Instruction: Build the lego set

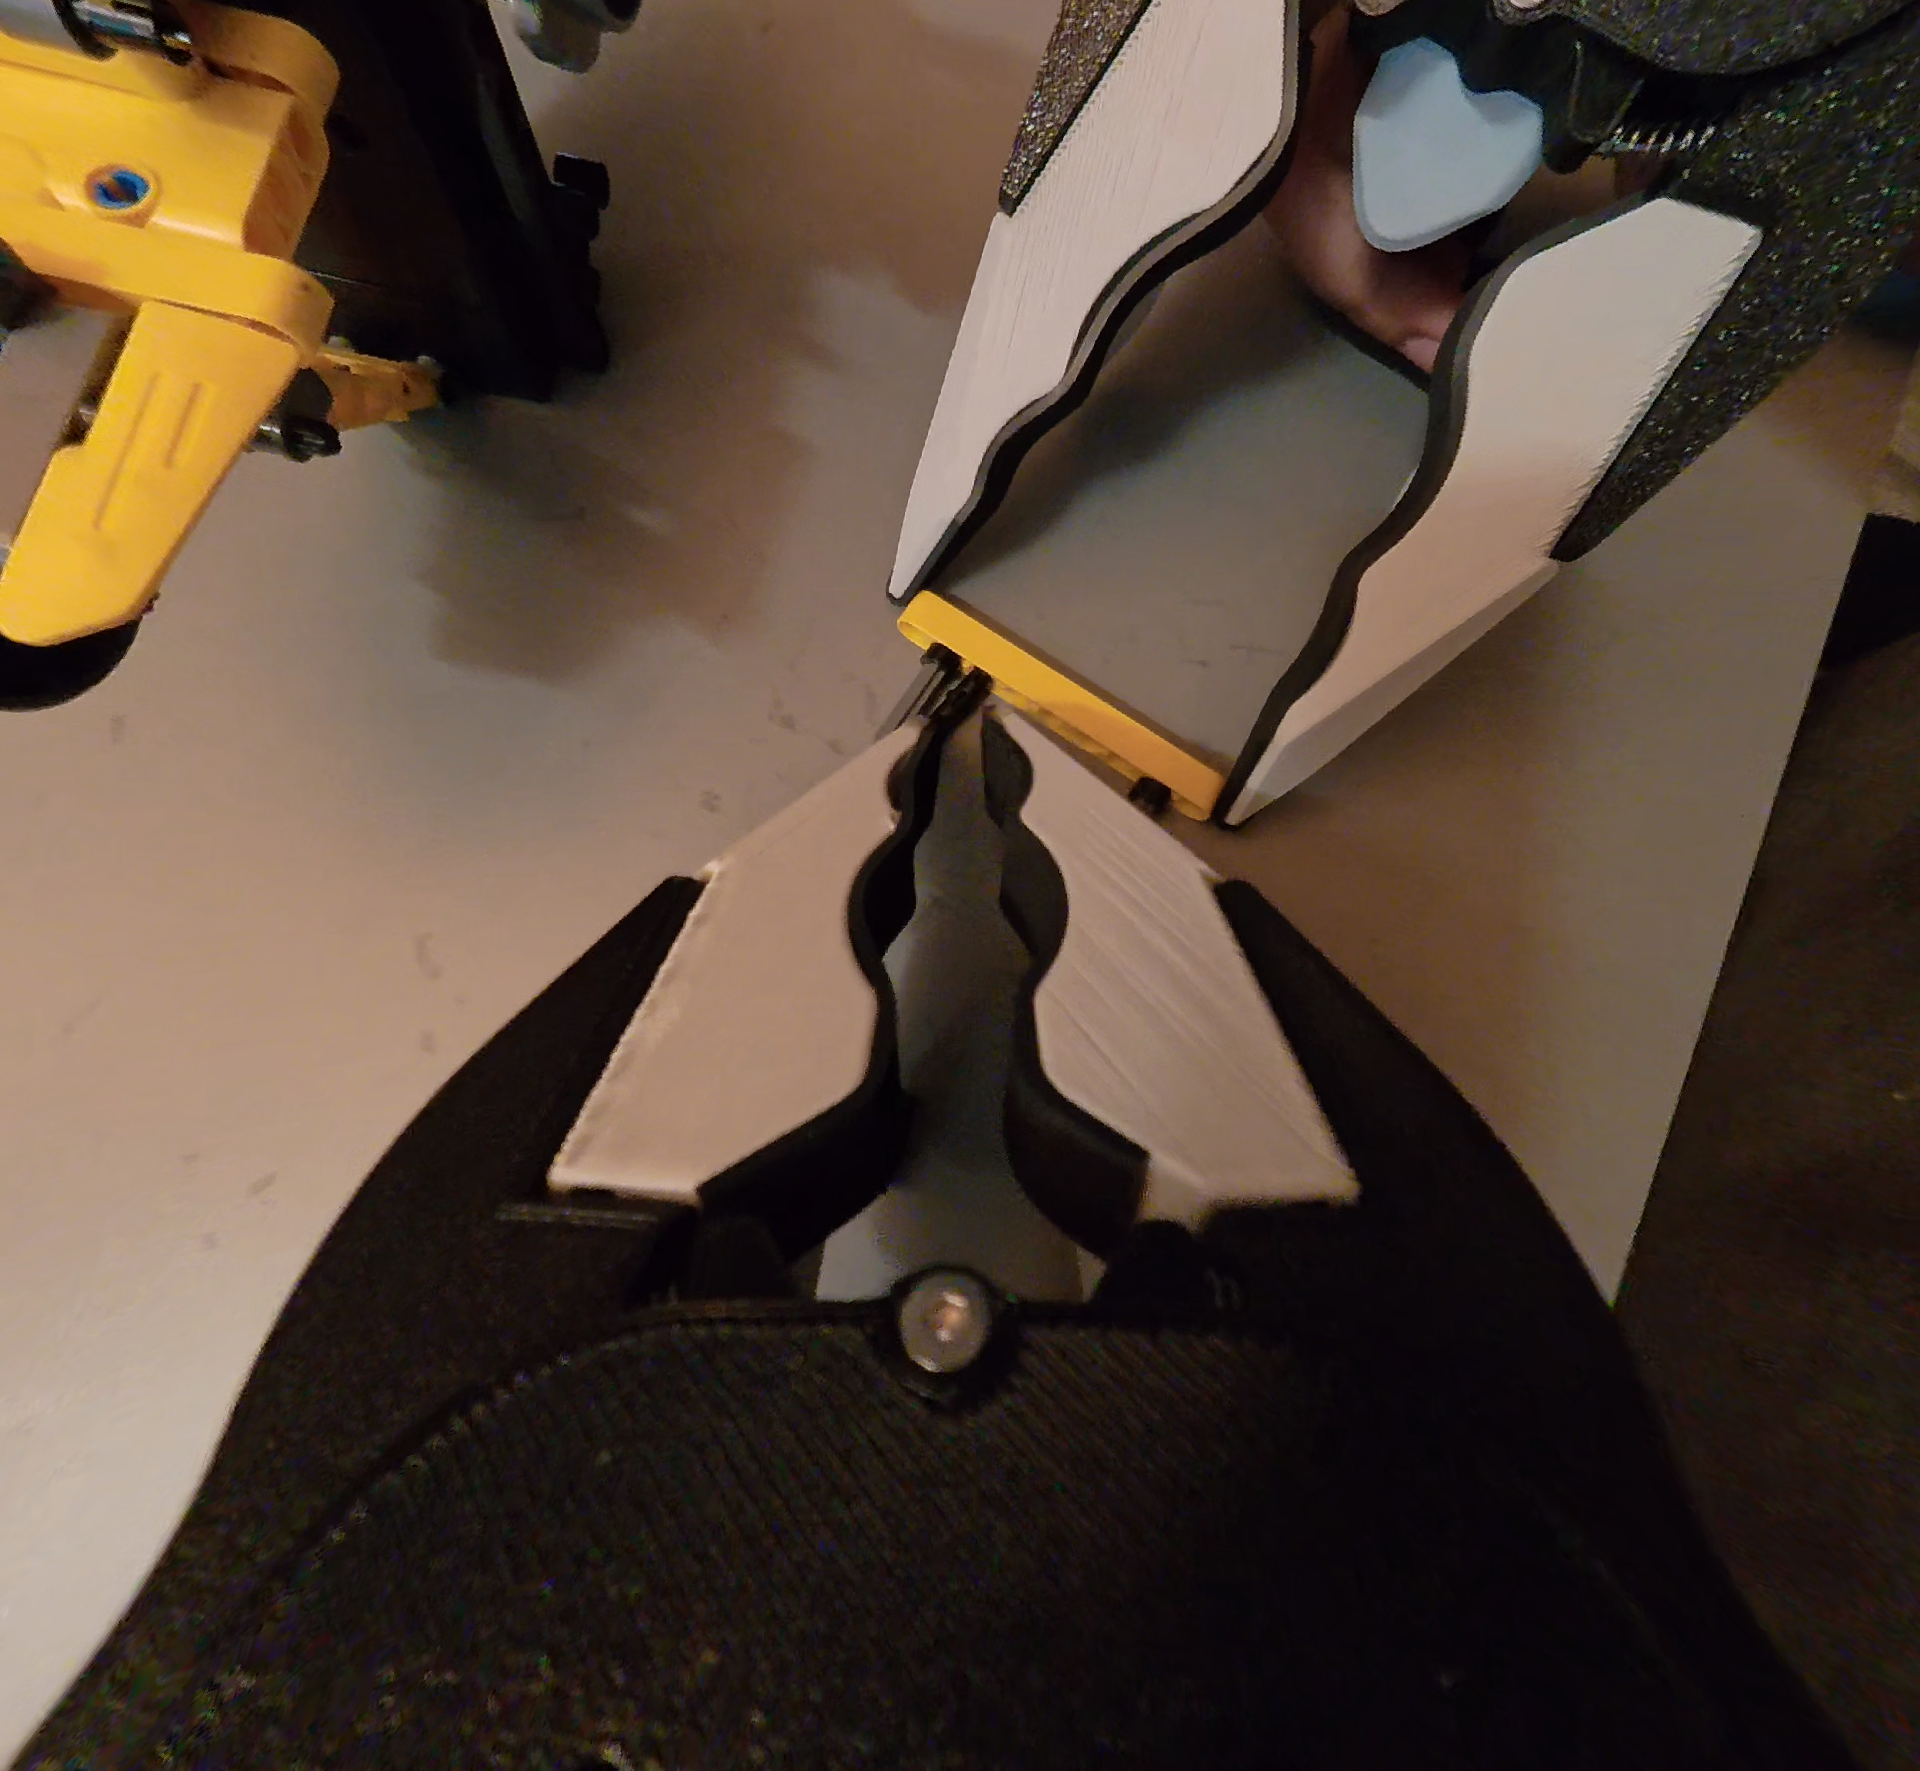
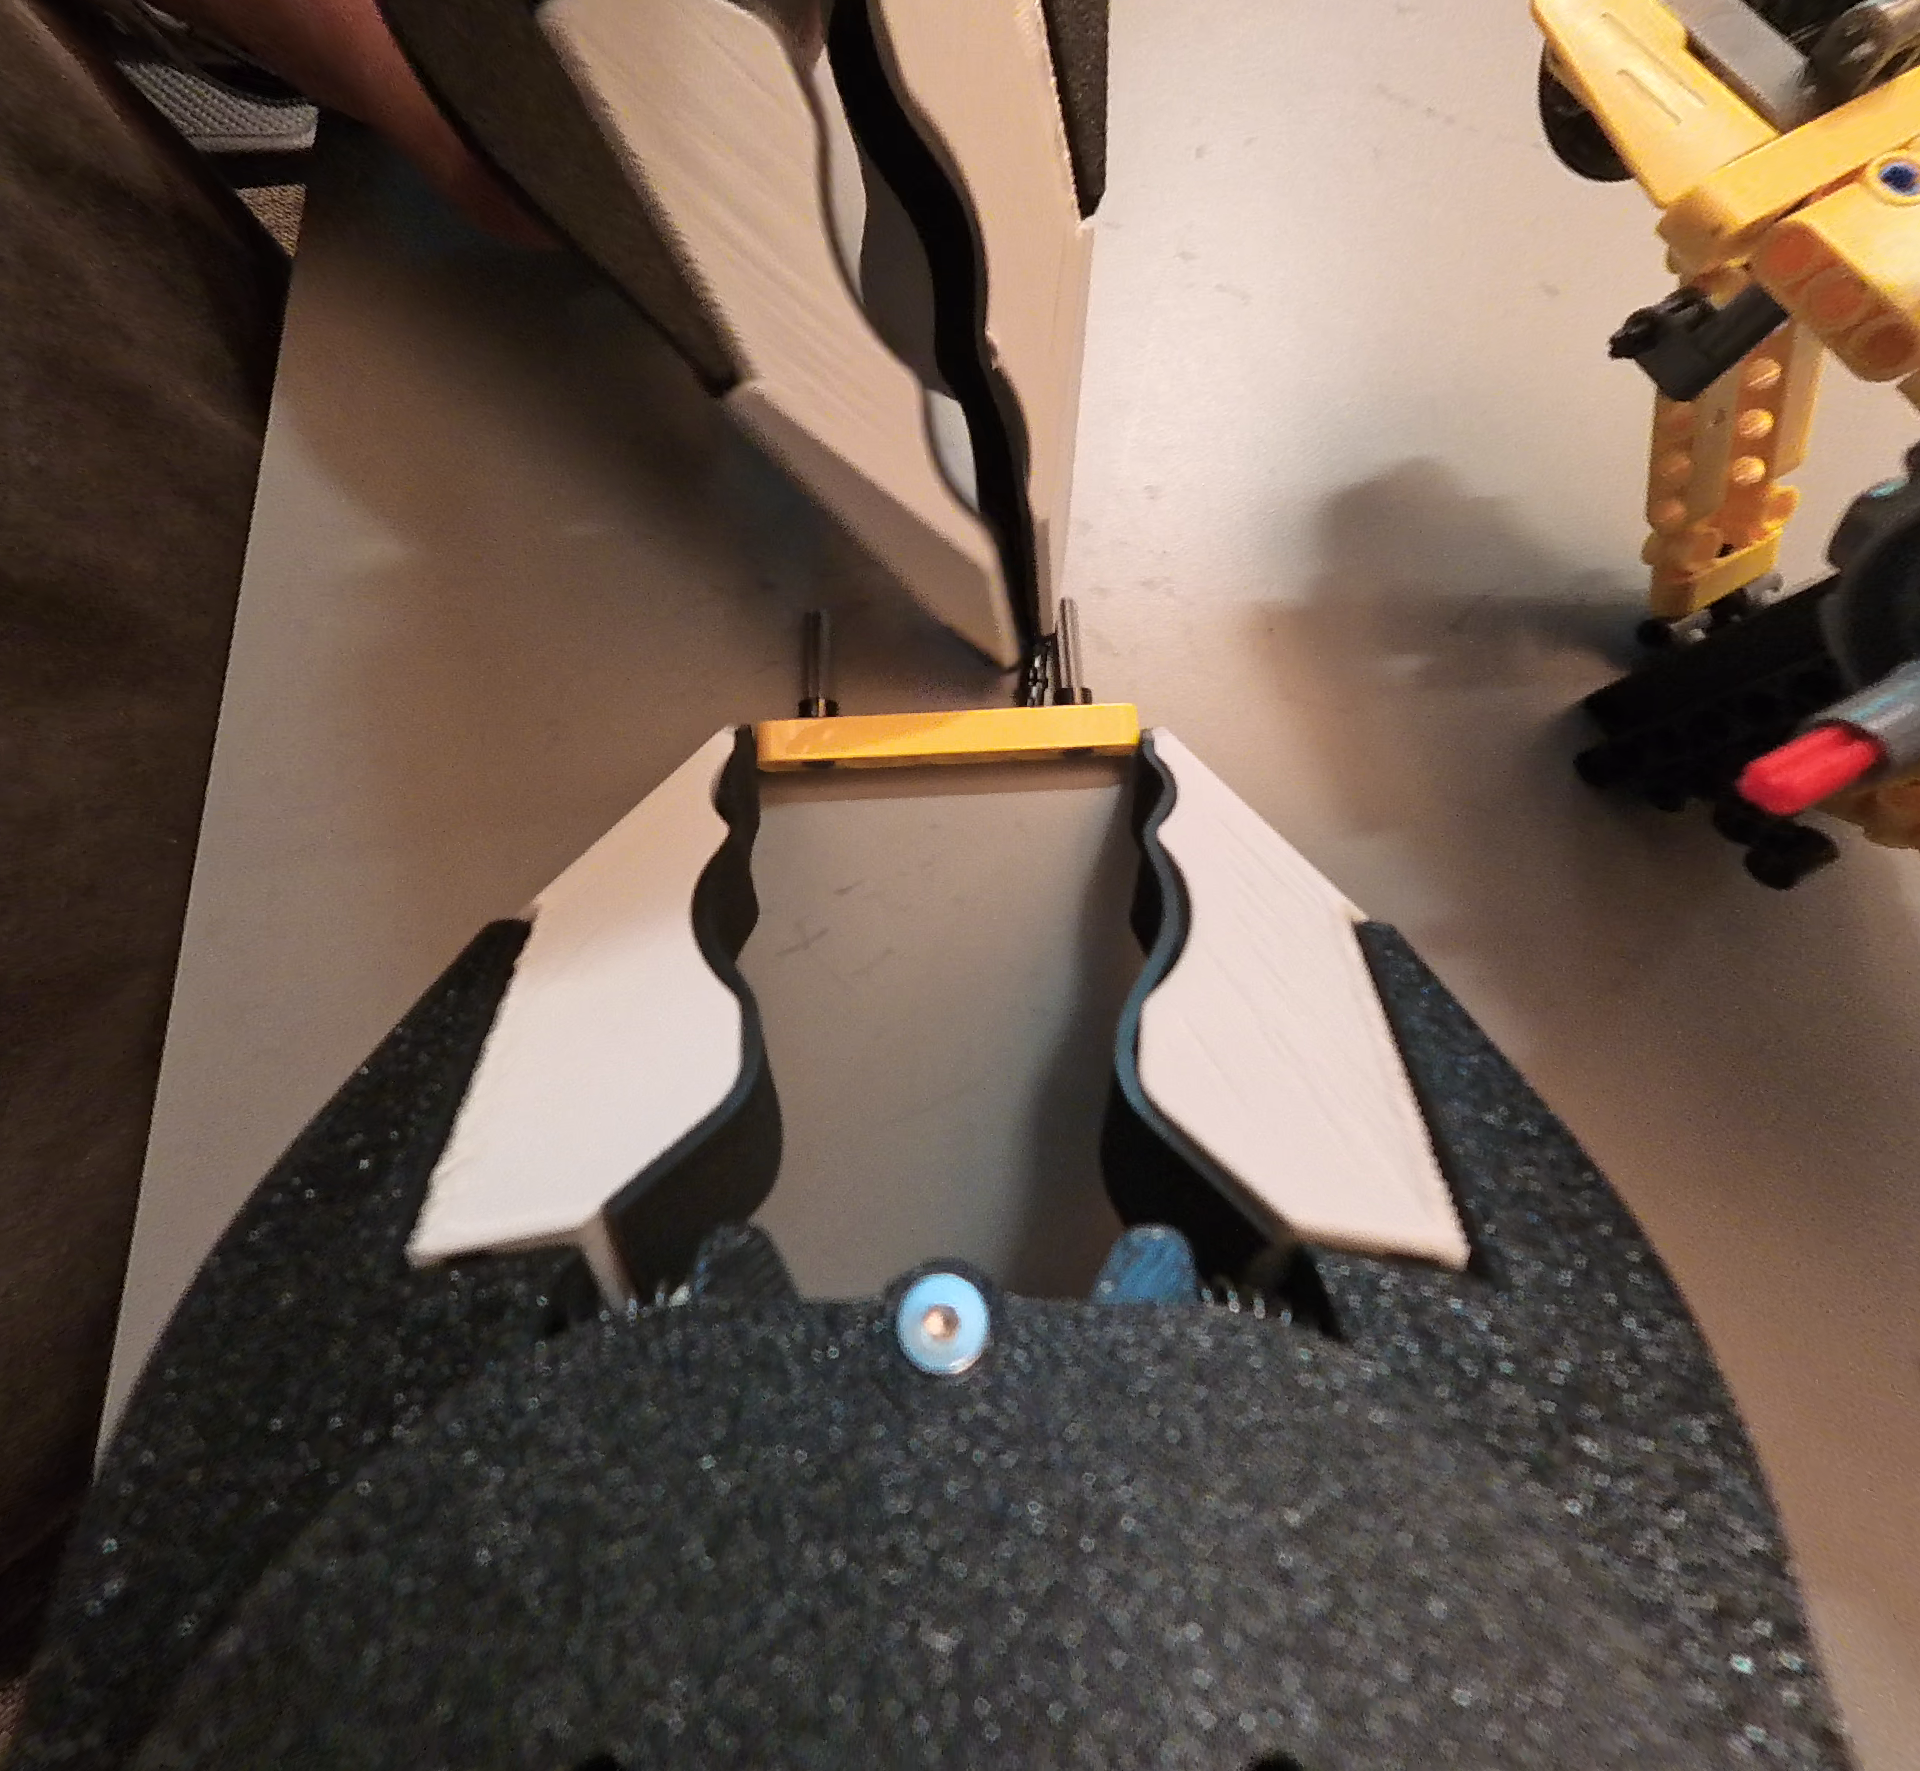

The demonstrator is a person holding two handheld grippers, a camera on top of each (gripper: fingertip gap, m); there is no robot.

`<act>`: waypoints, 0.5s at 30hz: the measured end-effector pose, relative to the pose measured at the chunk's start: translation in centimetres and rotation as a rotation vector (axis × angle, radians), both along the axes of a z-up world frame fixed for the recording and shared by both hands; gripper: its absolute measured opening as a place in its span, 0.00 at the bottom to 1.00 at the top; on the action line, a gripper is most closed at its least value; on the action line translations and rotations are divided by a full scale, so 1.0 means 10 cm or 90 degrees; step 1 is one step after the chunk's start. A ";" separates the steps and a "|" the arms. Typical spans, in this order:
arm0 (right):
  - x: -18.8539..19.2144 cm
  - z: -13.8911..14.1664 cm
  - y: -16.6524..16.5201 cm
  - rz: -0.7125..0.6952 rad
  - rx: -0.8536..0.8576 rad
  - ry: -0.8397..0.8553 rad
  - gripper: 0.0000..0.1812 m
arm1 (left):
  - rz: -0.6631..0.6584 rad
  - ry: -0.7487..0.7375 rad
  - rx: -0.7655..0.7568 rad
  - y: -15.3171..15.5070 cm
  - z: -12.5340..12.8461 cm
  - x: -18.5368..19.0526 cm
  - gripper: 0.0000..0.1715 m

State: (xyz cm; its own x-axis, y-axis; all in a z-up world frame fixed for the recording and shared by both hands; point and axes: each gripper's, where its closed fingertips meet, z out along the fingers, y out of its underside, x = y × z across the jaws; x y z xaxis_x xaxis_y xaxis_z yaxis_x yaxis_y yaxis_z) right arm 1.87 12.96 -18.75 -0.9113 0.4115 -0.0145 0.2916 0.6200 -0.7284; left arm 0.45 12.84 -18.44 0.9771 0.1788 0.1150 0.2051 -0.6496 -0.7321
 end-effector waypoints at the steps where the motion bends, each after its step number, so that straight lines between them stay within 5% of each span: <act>1: 0.00 0.00 0.00 0.000 0.000 0.000 0.40 | 0.001 -0.007 0.002 0.00 0.00 0.00 0.05; 15: 0.00 0.00 0.00 -0.001 0.000 0.001 0.40 | 0.038 -0.023 0.007 0.00 0.01 0.00 0.03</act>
State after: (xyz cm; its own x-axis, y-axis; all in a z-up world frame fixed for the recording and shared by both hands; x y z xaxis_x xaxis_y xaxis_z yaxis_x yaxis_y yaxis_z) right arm 1.85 12.96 -18.74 -0.9110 0.4123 -0.0136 0.2915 0.6202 -0.7283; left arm 0.43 12.88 -18.36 0.9602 0.2345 0.1520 0.2689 -0.6271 -0.7310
